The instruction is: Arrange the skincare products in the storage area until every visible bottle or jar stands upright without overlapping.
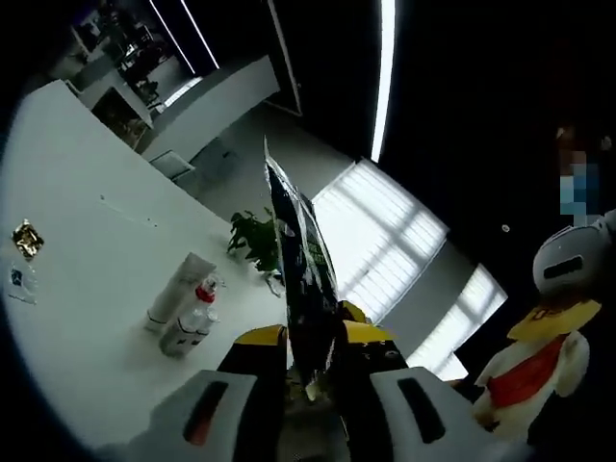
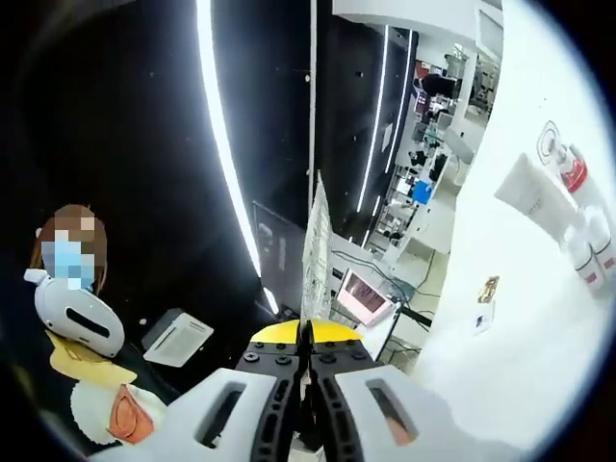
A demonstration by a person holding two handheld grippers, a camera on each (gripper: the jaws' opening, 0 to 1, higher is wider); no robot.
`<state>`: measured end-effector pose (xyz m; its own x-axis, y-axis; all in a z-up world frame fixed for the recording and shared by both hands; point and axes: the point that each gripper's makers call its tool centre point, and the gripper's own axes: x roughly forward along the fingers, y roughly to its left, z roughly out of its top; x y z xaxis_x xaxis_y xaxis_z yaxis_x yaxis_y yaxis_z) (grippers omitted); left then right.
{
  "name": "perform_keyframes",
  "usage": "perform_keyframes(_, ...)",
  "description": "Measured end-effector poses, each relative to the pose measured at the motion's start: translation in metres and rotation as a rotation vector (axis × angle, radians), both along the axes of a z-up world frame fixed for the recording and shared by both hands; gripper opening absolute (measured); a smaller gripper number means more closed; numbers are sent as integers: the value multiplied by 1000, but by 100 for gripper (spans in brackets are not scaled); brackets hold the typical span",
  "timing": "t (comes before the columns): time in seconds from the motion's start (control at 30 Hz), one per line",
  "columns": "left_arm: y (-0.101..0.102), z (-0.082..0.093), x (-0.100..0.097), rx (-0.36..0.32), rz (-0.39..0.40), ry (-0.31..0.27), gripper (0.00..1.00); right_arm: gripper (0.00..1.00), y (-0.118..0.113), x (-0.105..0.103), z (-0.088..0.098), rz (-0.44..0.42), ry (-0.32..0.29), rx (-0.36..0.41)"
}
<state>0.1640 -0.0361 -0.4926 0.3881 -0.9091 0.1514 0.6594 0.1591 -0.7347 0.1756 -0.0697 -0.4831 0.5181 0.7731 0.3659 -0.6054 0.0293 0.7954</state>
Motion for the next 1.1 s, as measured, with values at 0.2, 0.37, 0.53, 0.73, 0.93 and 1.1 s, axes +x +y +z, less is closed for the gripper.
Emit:
perform_keyframes(0.2, 3, -11, 3, 8, 49, 50, 0, 1, 0, 6, -21, -43, 61, -70)
perform_keyframes(0.37, 4, -17, 6, 5, 75, 84, 0, 1, 2, 10, -43, -70, 117, -158)
perform_keyframes(0.53, 6, -28, 10, 6, 94, 125, 0, 2, 2, 11, -46, -99, 92, -192)
perform_keyframes(0.73, 5, -37, 13, 0, 100, 164, 0, 12, 1, 12, -53, -138, -9, -307)
perform_keyframes(0.93, 4, -44, 19, 0, 104, 194, 0, 34, 4, 10, -60, -107, -22, -352)
perform_keyframes(1.1, 1, -51, 23, 10, 99, 209, 0, 49, 4, 10, -58, -96, -38, -353)
